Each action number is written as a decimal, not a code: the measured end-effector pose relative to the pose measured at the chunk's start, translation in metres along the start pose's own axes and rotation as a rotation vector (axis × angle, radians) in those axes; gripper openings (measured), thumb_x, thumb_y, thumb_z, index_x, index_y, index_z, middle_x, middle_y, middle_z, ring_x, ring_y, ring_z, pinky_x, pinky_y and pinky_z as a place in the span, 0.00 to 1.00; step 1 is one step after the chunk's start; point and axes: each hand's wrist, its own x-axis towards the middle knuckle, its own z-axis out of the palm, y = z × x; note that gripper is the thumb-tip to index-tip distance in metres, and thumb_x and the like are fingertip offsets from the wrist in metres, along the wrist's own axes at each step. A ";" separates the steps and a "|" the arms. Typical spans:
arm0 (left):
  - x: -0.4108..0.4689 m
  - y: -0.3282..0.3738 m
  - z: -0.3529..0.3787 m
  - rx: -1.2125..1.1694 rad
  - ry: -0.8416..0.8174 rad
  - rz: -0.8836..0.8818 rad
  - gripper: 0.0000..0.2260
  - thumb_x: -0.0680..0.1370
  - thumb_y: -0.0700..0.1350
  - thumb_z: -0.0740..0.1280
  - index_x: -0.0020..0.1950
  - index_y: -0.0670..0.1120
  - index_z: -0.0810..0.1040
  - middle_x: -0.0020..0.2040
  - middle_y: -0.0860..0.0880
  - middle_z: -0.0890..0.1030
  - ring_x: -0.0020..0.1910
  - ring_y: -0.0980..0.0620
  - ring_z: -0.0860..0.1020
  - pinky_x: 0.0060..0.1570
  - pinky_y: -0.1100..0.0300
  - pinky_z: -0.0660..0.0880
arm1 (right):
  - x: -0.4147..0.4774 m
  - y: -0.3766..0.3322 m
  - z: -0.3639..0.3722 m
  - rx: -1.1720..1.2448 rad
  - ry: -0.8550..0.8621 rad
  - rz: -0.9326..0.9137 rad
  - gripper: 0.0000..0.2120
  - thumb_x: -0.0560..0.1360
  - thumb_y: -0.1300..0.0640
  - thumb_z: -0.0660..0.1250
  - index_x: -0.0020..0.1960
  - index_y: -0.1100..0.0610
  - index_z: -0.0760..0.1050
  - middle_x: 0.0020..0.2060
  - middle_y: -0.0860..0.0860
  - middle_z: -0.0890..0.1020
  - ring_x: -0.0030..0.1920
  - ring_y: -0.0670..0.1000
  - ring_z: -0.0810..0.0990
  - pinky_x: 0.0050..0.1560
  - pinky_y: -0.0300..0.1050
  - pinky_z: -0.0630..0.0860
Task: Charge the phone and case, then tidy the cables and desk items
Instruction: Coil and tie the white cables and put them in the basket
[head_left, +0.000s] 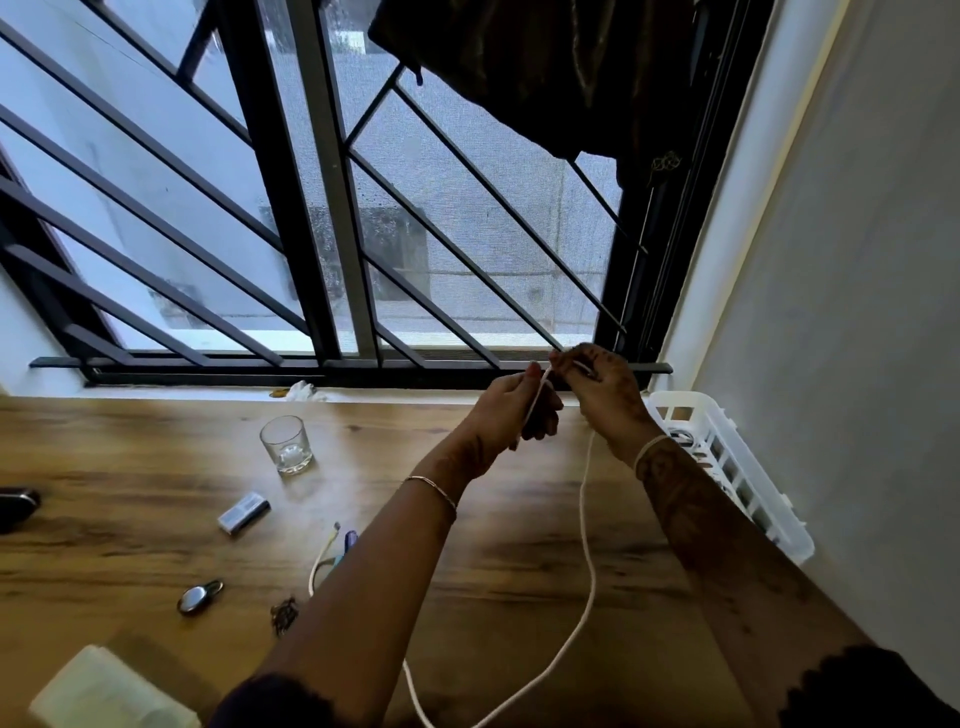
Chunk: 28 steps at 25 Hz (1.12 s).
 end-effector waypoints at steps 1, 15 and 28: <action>0.000 0.003 -0.001 -0.147 -0.007 -0.034 0.21 0.84 0.50 0.51 0.41 0.40 0.75 0.31 0.44 0.74 0.26 0.54 0.71 0.28 0.63 0.67 | 0.002 0.000 0.001 0.019 0.038 -0.002 0.09 0.75 0.51 0.68 0.36 0.51 0.76 0.34 0.46 0.81 0.39 0.44 0.80 0.37 0.28 0.73; 0.005 0.008 0.000 -0.552 0.004 0.029 0.14 0.82 0.43 0.57 0.50 0.35 0.78 0.35 0.45 0.84 0.35 0.51 0.82 0.39 0.63 0.80 | -0.002 0.017 0.006 -0.221 0.062 -0.114 0.08 0.78 0.59 0.63 0.51 0.58 0.80 0.42 0.48 0.81 0.41 0.42 0.78 0.41 0.25 0.71; 0.006 -0.012 -0.012 -0.286 0.117 -0.166 0.19 0.82 0.53 0.57 0.45 0.40 0.78 0.28 0.50 0.68 0.25 0.55 0.64 0.28 0.63 0.61 | -0.003 -0.010 0.012 -0.287 0.000 -0.369 0.11 0.80 0.54 0.60 0.43 0.58 0.77 0.37 0.54 0.81 0.39 0.53 0.80 0.42 0.52 0.78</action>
